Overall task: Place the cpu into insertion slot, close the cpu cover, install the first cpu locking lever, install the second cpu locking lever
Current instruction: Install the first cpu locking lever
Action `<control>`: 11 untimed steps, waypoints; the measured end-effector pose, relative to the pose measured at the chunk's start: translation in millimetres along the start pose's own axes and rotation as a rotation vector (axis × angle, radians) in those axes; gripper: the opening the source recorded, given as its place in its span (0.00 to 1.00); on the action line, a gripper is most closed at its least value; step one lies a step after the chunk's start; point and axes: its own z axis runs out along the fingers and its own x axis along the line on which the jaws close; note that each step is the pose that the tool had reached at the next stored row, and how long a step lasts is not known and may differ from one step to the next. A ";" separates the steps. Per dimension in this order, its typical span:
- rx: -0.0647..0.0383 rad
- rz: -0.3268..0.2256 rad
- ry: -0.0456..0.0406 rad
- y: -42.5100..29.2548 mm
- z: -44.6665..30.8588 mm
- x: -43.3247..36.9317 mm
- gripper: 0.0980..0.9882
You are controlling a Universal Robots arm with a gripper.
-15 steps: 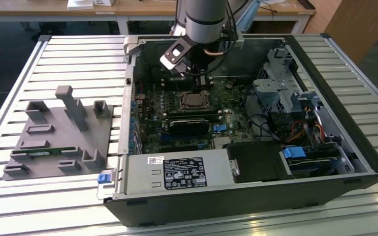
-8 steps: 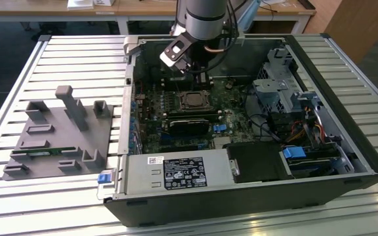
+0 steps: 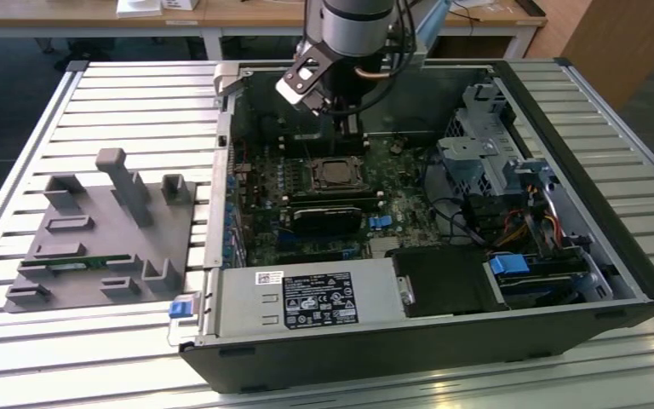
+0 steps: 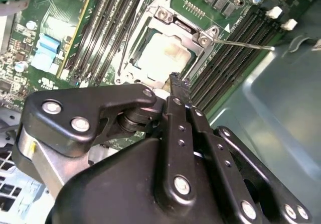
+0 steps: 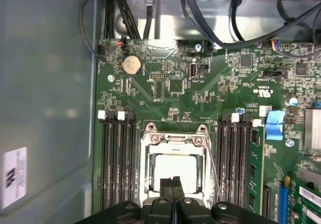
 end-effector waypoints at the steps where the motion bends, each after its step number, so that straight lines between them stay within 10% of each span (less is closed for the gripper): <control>1: 0.000 0.000 -0.0001 0.0 -2.5 0.1 0.01; 11: -0.002 -0.030 0.0002 0.0 -13.1 0.8 0.01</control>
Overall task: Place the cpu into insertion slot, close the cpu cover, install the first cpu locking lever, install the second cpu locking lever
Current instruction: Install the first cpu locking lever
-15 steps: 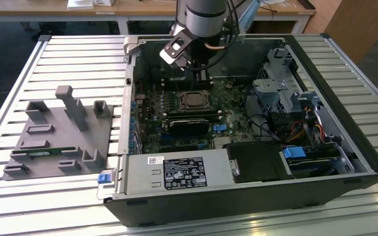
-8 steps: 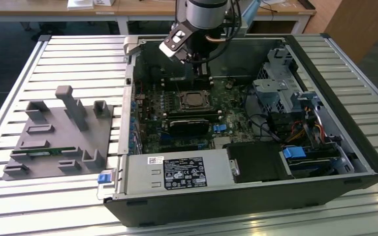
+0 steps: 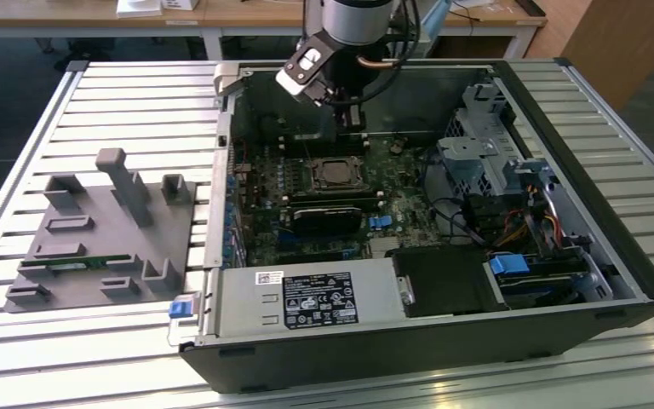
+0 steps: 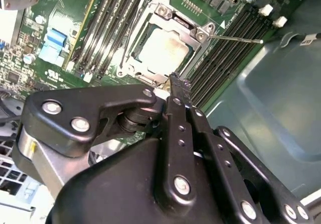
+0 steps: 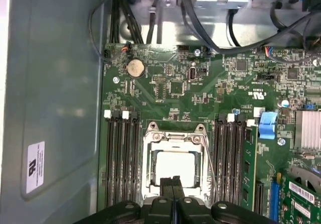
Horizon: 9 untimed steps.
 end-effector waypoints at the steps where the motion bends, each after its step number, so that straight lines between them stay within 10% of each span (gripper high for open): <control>1: 0.001 -0.018 0.0001 0.0 0.0 0.0 0.01; 9: 0.011 -0.175 0.0016 0.0 0.0 0.0 0.01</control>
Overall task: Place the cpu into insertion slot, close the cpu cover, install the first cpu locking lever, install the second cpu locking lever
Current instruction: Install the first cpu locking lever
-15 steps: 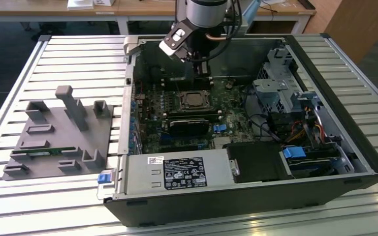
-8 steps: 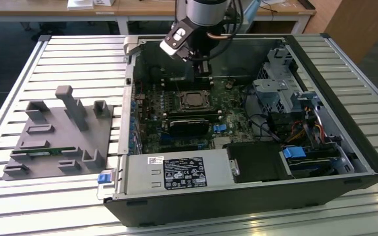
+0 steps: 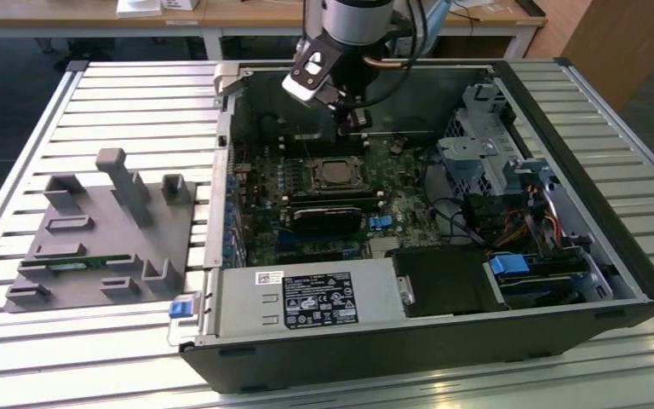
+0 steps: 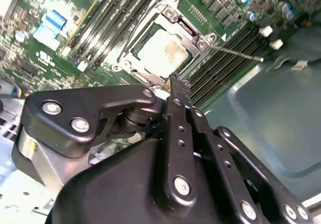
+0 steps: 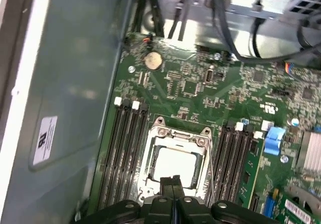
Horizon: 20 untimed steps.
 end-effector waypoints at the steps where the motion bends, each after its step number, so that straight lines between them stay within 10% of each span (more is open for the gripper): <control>1: 0.001 -0.017 0.0001 0.0 0.0 0.0 0.01; 20: 0.021 -0.325 0.0024 0.0 1.1 -0.1 0.01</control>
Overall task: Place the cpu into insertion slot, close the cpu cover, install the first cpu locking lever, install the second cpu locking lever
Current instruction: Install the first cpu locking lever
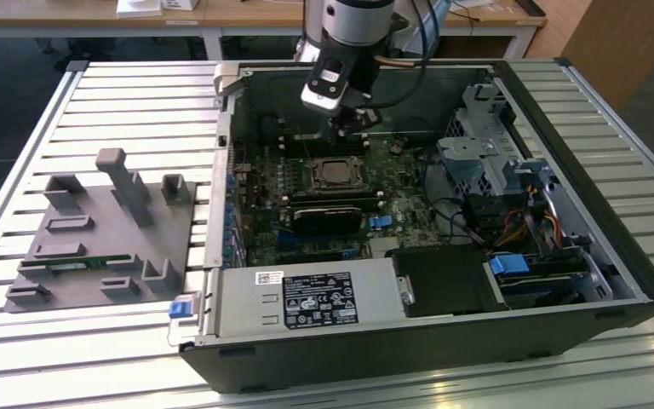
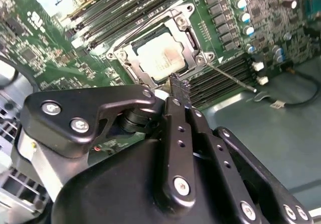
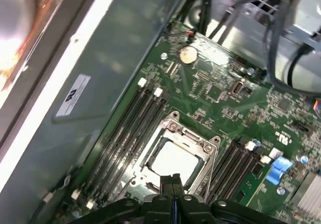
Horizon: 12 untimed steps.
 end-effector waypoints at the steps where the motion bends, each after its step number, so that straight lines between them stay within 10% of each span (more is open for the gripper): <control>1: 0.001 -0.018 0.0002 0.0 0.1 0.0 0.01; 12: 0.014 -0.218 0.0021 0.0 1.0 -0.1 0.01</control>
